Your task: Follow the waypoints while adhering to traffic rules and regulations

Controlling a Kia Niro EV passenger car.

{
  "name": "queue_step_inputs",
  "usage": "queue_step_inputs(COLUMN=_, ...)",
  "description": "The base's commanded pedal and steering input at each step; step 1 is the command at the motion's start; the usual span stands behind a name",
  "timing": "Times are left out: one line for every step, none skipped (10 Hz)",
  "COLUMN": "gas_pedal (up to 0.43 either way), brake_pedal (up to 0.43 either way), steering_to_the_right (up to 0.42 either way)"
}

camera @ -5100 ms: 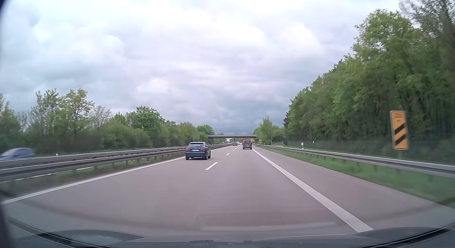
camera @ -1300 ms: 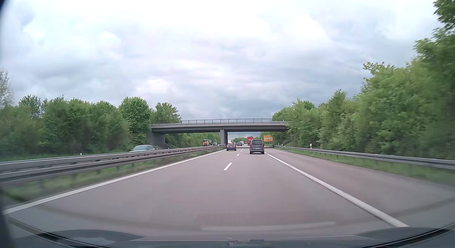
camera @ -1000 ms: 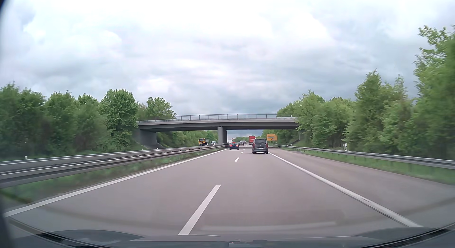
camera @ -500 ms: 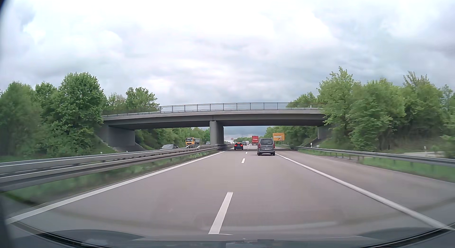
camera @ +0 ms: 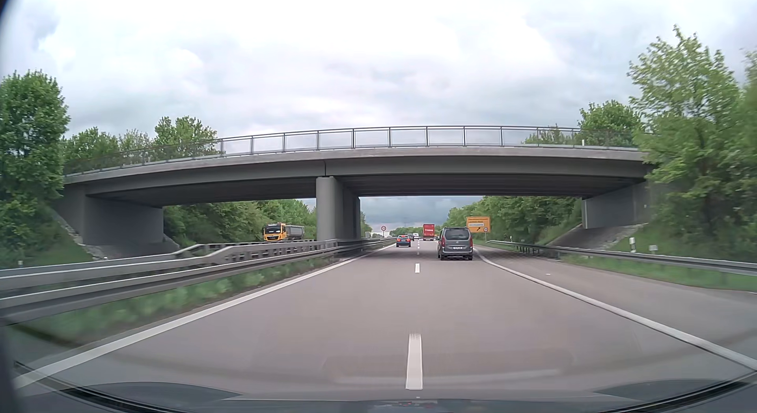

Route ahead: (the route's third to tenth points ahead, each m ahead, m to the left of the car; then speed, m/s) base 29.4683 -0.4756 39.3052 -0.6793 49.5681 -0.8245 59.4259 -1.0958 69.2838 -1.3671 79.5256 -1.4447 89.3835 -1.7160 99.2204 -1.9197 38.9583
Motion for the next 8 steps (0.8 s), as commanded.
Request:
queue_step_inputs(gas_pedal=0.37, brake_pedal=0.012, steering_to_the_right=-0.002)
queue_step_inputs(gas_pedal=0.35, brake_pedal=0.012, steering_to_the_right=-0.001)
queue_step_inputs(gas_pedal=0.319, brake_pedal=0.012, steering_to_the_right=-0.001)
queue_step_inputs(gas_pedal=0.299, brake_pedal=0.012, steering_to_the_right=0.0)
queue_step_inputs(gas_pedal=0.26, brake_pedal=0.012, steering_to_the_right=0.001)
queue_step_inputs(gas_pedal=0.228, brake_pedal=0.012, steering_to_the_right=0.002)
queue_step_inputs(gas_pedal=0.22, brake_pedal=0.012, steering_to_the_right=0.002)
queue_step_inputs(gas_pedal=0.197, brake_pedal=0.012, steering_to_the_right=0.002)
